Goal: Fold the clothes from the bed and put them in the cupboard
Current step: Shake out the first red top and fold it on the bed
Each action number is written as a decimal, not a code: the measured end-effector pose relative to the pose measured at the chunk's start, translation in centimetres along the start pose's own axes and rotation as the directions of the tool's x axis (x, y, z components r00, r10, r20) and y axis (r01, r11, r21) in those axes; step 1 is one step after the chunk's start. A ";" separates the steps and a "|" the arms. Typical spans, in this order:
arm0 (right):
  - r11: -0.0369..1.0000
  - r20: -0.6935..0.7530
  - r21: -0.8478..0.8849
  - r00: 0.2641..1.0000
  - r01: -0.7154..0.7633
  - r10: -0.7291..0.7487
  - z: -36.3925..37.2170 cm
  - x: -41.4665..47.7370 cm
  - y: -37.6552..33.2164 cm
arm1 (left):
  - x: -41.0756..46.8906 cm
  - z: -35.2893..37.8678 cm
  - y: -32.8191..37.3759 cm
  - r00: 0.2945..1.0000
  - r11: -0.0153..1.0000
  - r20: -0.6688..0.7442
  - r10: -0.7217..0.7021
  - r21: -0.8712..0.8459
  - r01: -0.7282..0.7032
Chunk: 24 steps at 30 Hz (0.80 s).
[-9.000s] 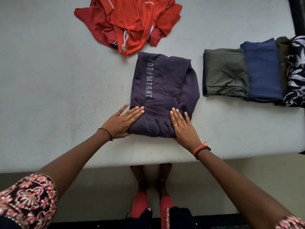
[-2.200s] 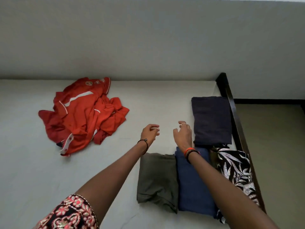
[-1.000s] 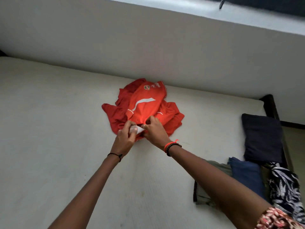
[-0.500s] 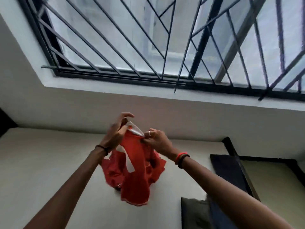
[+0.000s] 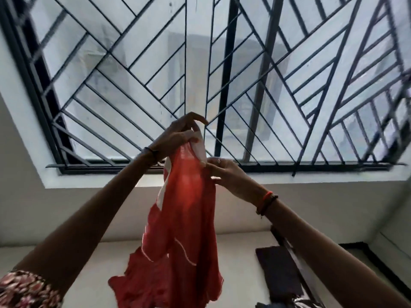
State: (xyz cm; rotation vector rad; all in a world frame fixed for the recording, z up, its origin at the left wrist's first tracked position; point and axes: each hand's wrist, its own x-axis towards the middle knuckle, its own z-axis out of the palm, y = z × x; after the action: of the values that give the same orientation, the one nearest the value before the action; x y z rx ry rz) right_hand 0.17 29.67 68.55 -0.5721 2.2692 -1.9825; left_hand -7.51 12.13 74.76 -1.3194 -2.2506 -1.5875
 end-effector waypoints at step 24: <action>0.974 -0.199 0.163 0.972 0.156 -0.122 -8.6 -6.6 -2.3 | 7.2 6.5 5.4 0.976 0.995 0.219 0.002 0.098 -0.024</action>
State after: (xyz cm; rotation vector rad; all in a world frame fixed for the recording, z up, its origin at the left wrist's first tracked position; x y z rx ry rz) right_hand 4.24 39.71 70.97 -0.5635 2.1728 -2.3708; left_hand -5.82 22.07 79.46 -1.5453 -2.4032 -1.3651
